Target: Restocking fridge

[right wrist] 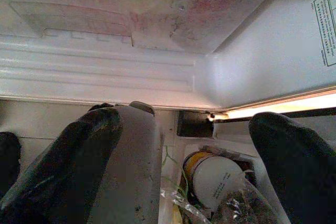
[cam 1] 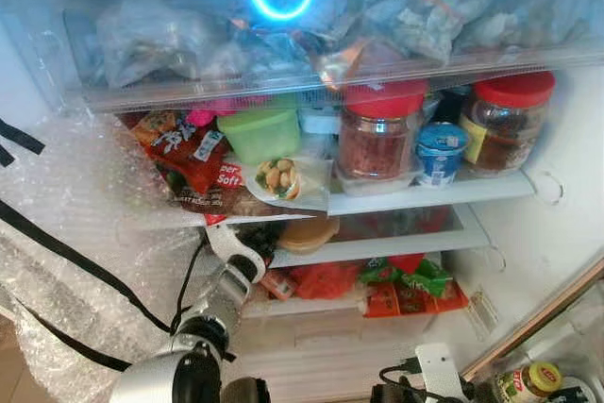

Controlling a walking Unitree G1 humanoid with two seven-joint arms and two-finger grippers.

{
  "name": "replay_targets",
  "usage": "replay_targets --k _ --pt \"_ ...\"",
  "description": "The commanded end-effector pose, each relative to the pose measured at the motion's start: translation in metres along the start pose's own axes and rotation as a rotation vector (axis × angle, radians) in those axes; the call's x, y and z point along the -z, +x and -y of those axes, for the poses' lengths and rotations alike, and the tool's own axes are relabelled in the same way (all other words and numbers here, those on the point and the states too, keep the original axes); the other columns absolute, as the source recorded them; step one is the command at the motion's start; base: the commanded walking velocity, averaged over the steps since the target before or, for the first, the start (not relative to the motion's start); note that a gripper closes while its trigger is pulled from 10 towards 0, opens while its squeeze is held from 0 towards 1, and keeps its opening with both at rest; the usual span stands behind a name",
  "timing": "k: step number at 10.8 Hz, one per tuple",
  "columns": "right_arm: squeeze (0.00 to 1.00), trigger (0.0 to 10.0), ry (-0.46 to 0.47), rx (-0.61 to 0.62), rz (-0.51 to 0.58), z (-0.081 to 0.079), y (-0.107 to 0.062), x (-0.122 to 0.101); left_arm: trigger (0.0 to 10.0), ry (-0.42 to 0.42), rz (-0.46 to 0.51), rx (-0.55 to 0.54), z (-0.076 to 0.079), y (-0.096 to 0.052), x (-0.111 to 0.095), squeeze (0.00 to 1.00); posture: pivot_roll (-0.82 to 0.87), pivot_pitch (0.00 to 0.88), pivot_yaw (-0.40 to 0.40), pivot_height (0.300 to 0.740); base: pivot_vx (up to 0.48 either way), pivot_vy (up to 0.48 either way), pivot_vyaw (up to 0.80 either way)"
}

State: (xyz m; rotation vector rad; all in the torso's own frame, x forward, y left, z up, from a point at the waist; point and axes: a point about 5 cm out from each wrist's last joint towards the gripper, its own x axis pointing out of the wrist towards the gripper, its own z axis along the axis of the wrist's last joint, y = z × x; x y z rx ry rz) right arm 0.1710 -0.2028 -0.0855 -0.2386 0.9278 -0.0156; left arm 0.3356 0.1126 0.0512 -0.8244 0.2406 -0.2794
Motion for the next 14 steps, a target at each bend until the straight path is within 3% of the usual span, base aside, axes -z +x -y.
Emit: replay_targets --k 1,3,11,14 --pt "0.00 10.0 -0.003 -0.009 -0.069 -0.003 -0.004 0.018 10.0 -0.022 -0.009 0.022 -0.002 -0.003 0.002 0.00 -0.09 0.008 0.072 0.635 0.000 0.000 0.00" --pt "0.00 10.0 -0.001 -0.006 -0.069 -0.003 -0.004 0.018 10.0 -0.074 -0.013 0.050 -0.002 -0.006 0.010 0.00 -0.09 0.008 0.073 0.635 0.000 0.000 0.00" --pt "0.00 10.0 -0.003 -0.004 -0.068 -0.002 -0.004 0.019 10.0 -0.054 -0.027 0.090 -0.008 -0.020 0.014 0.00 -0.08 0.007 0.072 0.635 0.000 0.000 0.00" --pt "0.00 10.0 -0.006 -0.005 -0.066 -0.002 -0.004 0.019 10.0 -0.104 0.009 0.087 -0.002 -0.015 0.009 0.00 -0.09 0.007 0.071 0.635 0.000 0.000 0.00"
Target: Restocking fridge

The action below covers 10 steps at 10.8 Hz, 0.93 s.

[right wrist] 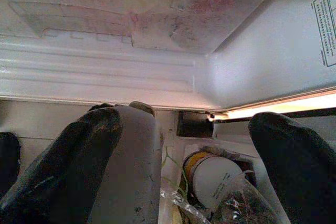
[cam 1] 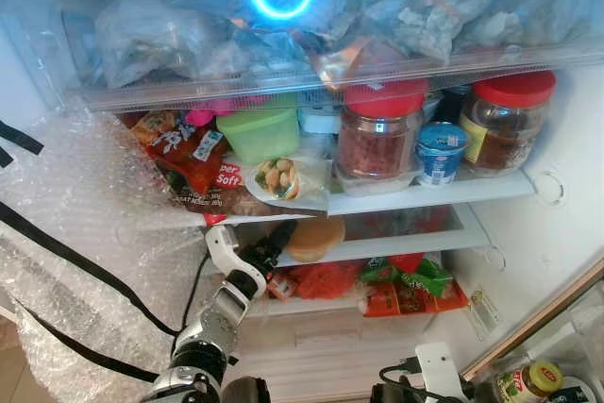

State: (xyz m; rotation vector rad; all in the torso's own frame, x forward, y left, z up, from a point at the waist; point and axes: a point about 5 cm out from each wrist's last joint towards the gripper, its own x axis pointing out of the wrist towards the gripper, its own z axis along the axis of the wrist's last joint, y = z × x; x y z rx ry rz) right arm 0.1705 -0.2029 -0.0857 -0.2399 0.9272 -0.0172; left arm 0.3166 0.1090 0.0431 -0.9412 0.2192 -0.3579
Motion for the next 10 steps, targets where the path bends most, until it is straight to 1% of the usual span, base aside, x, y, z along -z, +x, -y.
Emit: replay_targets --k 1,3,5,8,10 --pt "0.00 10.0 -0.006 -0.006 -0.066 -0.002 -0.004 0.019 10.0 -0.012 0.024 -0.010 0.001 0.002 -0.007 0.00 -0.09 0.006 0.071 0.635 0.000 0.000 0.00" --pt "0.00 10.0 -0.007 -0.006 -0.065 -0.002 -0.004 0.019 10.0 -0.030 0.059 -0.024 0.005 0.009 -0.016 0.00 -0.09 0.005 0.071 0.635 0.000 0.000 0.00" --pt "0.00 10.0 -0.007 -0.008 -0.065 -0.002 -0.004 0.019 10.0 -0.039 0.068 -0.030 0.009 0.016 -0.020 0.00 -0.09 0.005 0.072 0.635 0.000 0.000 0.00" --pt "0.00 10.0 -0.009 -0.011 -0.063 -0.002 -0.004 0.018 10.0 -0.057 0.099 -0.057 0.011 0.023 -0.027 0.00 -0.09 0.003 0.072 0.635 0.000 0.000 0.00" --pt "0.00 10.0 -0.008 -0.010 -0.061 -0.002 -0.004 0.018 10.0 -0.064 0.120 -0.065 0.012 0.024 -0.029 0.00 -0.09 0.004 0.073 0.635 0.000 0.000 0.00"
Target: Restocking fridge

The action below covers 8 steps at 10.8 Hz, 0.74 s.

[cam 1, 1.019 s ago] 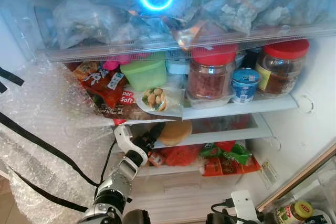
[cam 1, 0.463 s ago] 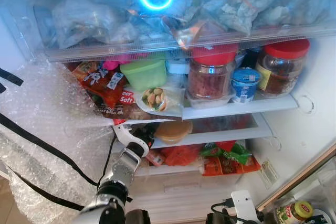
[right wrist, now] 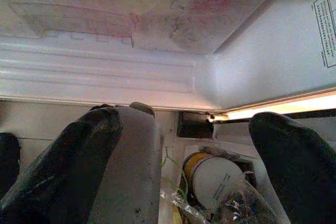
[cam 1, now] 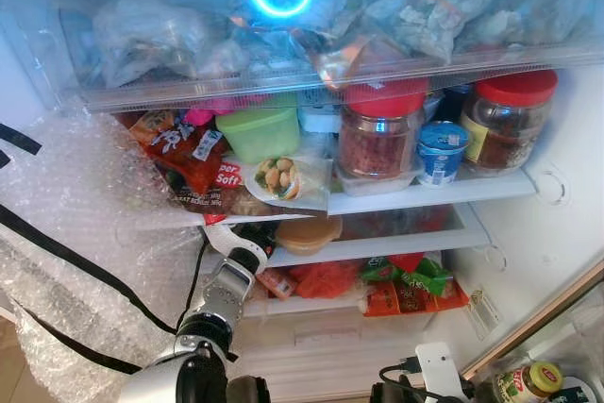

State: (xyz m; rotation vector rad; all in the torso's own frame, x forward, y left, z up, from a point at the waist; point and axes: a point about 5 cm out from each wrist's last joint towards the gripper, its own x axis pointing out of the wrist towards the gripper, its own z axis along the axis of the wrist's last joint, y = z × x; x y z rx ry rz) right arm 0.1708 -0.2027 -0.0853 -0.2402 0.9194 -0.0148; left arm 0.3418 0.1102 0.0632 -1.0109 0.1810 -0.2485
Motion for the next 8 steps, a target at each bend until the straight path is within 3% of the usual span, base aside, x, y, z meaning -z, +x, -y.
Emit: replay_targets --k 1,4,8 --pt "0.00 10.0 -0.007 -0.009 -0.070 -0.002 -0.004 0.019 10.0 0.001 0.033 0.004 0.002 0.002 -0.008 0.00 -0.09 0.004 0.073 0.635 0.000 0.000 0.00" --pt "0.00 10.0 -0.008 -0.010 -0.070 -0.003 -0.004 0.019 10.0 -0.038 0.020 -0.007 -0.010 -0.008 -0.001 0.00 -0.09 0.008 0.074 0.635 0.000 0.000 0.00" --pt "0.00 10.0 -0.004 -0.005 -0.070 -0.002 -0.004 0.019 10.0 -0.074 -0.043 0.046 -0.010 -0.013 0.010 0.00 -0.09 0.007 0.075 0.635 0.000 0.000 0.00"
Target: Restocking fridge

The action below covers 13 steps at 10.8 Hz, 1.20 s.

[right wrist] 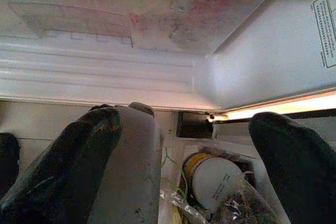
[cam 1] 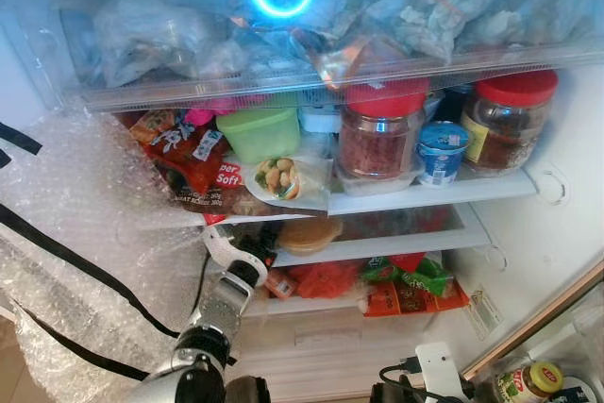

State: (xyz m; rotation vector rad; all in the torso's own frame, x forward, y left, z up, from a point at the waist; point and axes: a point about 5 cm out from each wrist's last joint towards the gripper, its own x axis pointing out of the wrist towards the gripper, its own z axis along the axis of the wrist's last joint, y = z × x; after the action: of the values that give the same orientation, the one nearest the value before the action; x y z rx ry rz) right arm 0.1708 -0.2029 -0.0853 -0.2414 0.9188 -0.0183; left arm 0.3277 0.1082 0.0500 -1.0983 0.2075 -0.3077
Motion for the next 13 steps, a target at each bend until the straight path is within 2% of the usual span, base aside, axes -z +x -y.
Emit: replay_targets --k 1,7,13 --pt "0.00 10.0 -0.001 -0.005 -0.071 -0.003 -0.004 0.019 10.0 0.008 -0.004 0.008 -0.003 -0.004 -0.002 0.00 -0.09 0.008 0.075 0.635 0.000 0.000 0.00" --pt "0.00 10.0 0.001 -0.005 -0.070 -0.003 -0.004 0.019 10.0 0.017 -0.007 0.027 -0.005 -0.014 -0.006 0.00 -0.09 0.011 0.078 0.635 0.000 0.000 0.00" --pt "0.00 10.0 0.002 -0.002 -0.070 -0.002 -0.004 0.019 10.0 0.058 -0.047 0.015 -0.008 -0.036 -0.002 0.00 -0.09 0.010 0.081 0.635 0.000 0.000 0.00"
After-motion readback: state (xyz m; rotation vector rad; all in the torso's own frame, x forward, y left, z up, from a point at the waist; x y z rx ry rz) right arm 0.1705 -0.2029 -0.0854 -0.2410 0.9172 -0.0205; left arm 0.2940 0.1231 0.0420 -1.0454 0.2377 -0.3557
